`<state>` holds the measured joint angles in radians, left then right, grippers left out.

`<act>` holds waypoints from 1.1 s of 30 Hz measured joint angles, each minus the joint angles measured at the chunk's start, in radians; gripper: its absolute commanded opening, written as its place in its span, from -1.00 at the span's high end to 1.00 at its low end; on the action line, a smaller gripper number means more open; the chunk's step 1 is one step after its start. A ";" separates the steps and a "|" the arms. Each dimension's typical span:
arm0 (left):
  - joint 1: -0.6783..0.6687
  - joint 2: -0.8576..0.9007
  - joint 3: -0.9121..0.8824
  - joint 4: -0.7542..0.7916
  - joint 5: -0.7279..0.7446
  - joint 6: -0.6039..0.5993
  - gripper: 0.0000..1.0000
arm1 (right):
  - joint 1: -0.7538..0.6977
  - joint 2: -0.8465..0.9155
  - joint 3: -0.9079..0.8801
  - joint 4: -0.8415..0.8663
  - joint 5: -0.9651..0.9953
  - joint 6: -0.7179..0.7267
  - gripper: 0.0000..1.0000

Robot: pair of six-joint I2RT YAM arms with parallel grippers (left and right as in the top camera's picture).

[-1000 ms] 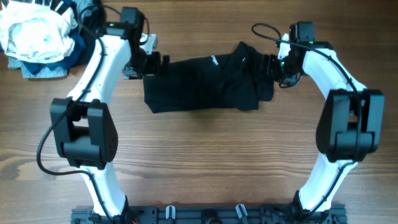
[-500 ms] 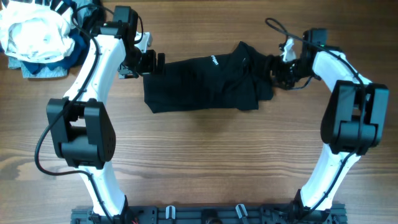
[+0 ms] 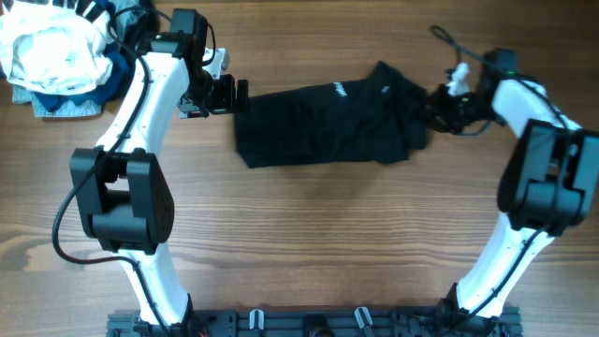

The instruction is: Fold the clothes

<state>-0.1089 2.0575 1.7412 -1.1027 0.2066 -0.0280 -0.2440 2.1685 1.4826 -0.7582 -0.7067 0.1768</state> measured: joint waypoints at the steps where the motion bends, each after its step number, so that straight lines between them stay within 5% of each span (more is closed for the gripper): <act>1: 0.000 0.000 0.000 0.000 0.000 0.000 -1.00 | -0.020 -0.002 0.003 -0.012 0.000 -0.017 0.61; 14: 0.003 0.000 0.000 0.007 0.000 -0.037 -1.00 | -0.047 -0.277 0.062 -0.166 0.012 -0.194 0.61; 15: 0.008 0.000 0.000 0.013 0.000 -0.038 -1.00 | -0.025 -0.301 0.063 -0.166 0.013 -0.195 0.55; 18: 0.041 0.000 0.000 0.045 0.000 -0.050 -1.00 | 0.067 -0.354 0.065 -0.166 0.072 -0.170 -0.25; 19: 0.054 0.000 0.000 0.050 0.000 -0.056 -1.00 | 0.091 -0.360 0.066 -0.167 0.093 -0.152 -0.33; 33: 0.159 0.000 0.000 0.053 0.000 -0.068 -1.00 | 0.131 -0.259 0.066 -0.185 0.518 -0.014 -0.34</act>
<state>0.0502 2.0575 1.7412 -1.0492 0.2070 -0.0959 -0.1131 1.9091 1.5482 -0.9428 -0.1890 0.1627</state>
